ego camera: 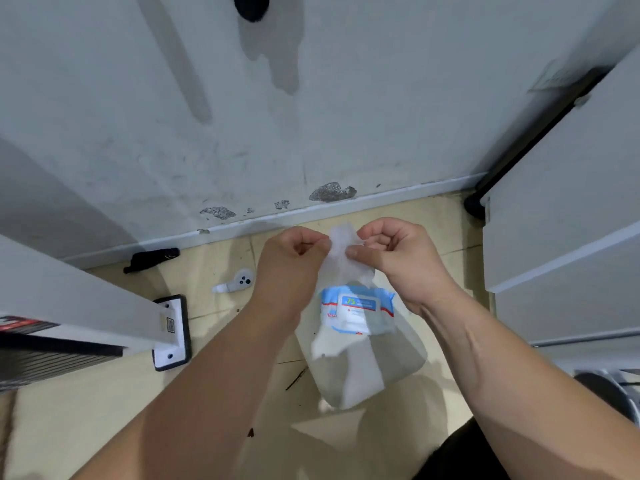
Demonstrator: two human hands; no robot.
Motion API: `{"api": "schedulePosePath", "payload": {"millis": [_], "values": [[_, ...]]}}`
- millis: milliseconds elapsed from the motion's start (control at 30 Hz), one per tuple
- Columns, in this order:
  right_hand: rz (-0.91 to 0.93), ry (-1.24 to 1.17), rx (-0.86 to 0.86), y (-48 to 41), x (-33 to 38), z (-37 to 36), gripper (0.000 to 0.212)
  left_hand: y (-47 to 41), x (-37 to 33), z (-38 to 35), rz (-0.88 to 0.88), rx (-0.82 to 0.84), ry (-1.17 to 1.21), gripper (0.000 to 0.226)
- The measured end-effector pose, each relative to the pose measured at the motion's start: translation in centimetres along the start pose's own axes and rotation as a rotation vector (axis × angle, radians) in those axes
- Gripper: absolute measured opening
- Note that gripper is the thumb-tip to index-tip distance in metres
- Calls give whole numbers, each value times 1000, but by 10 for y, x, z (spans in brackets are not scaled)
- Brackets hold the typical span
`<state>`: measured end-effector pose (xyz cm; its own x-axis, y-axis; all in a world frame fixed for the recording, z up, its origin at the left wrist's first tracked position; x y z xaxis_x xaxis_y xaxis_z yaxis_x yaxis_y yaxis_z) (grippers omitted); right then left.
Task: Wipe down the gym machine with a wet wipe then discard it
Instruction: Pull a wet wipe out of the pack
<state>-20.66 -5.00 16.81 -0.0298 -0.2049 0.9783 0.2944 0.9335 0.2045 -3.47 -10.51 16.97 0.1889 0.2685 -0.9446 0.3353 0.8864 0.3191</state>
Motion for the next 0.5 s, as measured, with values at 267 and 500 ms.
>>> {"api": "schedulePosePath", "payload": {"millis": [267,500], "values": [[-44,-91,20,57,165,-58,18,90,-145,85,55,-121,123,14],[-13,3,7,110,327,-93,9,171,-292,150,9,-174,138,17]]}}
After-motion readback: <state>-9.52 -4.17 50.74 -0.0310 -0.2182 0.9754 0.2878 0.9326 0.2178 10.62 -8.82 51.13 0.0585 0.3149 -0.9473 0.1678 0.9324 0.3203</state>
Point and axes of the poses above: each hand's wrist, its own y-axis away from the middle knuckle, its own z-axis out of the back of the hand, x = y × z, the point moved 8 cm from there along -y, towards the middle knuckle, and after that the axes turned 5 degrees about x, right-handed, at the moved point
